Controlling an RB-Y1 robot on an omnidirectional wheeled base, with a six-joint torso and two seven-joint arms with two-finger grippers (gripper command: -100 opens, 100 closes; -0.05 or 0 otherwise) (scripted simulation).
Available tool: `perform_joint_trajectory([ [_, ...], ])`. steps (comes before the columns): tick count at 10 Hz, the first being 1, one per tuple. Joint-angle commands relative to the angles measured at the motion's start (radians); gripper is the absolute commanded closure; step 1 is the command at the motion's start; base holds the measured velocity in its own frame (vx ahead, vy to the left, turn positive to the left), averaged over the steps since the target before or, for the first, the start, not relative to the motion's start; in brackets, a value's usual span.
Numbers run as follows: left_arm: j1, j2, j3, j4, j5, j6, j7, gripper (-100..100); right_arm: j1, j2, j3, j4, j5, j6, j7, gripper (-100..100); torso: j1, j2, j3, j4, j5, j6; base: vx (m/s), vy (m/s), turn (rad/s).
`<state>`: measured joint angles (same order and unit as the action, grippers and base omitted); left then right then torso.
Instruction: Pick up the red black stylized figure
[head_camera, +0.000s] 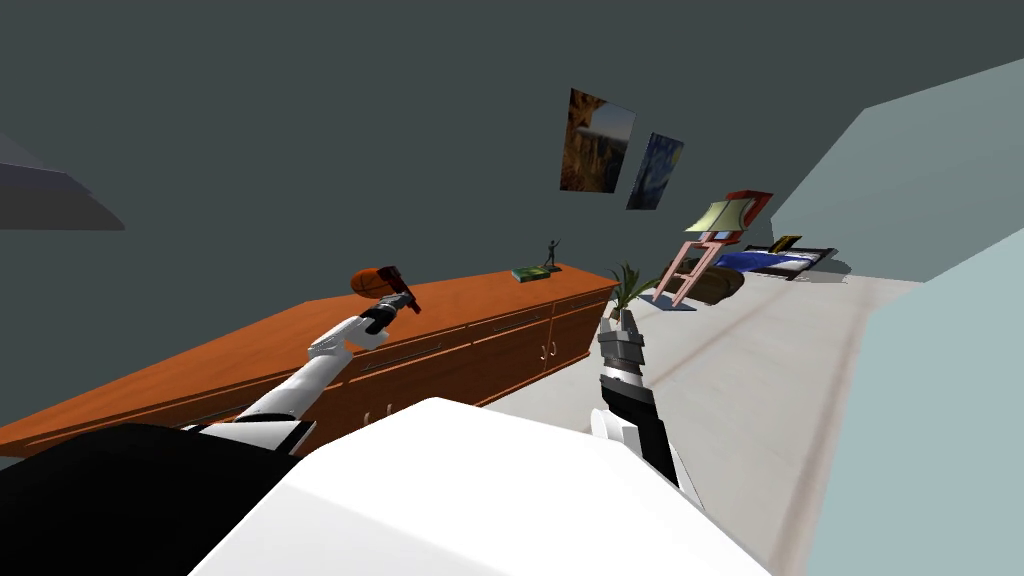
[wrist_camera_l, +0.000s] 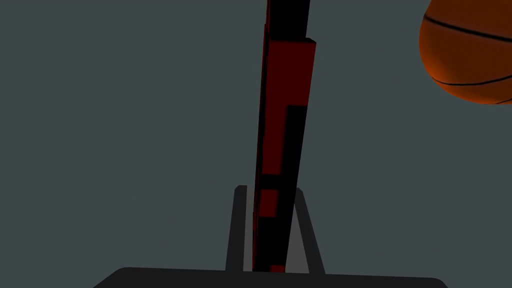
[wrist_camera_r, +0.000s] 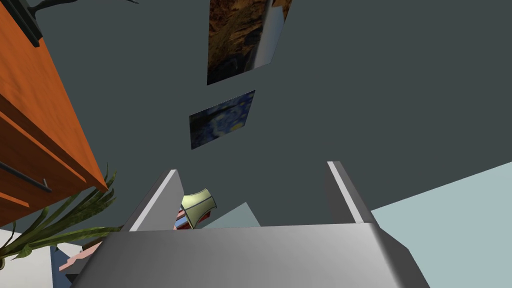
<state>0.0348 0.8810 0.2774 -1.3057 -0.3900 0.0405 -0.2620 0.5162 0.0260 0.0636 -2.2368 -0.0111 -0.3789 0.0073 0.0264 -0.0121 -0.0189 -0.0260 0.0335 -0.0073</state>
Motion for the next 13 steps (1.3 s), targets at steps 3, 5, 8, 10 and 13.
perform_joint_trajectory([
  [3,0.078,-0.002,0.012,-0.113,0.0,0.026,0.005,100,0.0,0.0,0.0,0.0,0.0,0.0,0.0,0,-0.002,0.002,0.0,-0.001,0.001,-0.002,0.006,0.018,0.011],
  [5,0.153,-0.022,0.065,-0.189,-0.015,0.094,0.027,100,0.0,0.0,0.0,0.0,0.0,0.0,0.0,0,-0.002,0.002,0.0,-0.001,0.001,0.0,0.013,0.048,-0.148],
  [8,0.194,-0.022,0.065,-0.261,-0.015,0.094,0.027,100,0.0,0.0,0.0,0.0,0.0,0.0,0.0,0,-0.002,0.003,0.001,-0.002,0.001,-0.002,0.0,0.016,0.021],
  [10,0.271,-0.042,0.118,-0.318,-0.029,0.163,0.049,100,0.0,0.0,0.0,0.0,0.0,0.0,0.0,0,-0.002,0.003,0.001,-0.001,0.0,-0.001,0.009,0.051,-0.152],
  [13,0.31,-0.042,0.118,-0.404,-0.029,0.163,0.049,100,0.0,0.0,0.0,0.0,0.0,0.0,0.0,0,-0.003,0.003,0.001,-0.001,0.0,-0.002,0.004,0.016,0.021],
])
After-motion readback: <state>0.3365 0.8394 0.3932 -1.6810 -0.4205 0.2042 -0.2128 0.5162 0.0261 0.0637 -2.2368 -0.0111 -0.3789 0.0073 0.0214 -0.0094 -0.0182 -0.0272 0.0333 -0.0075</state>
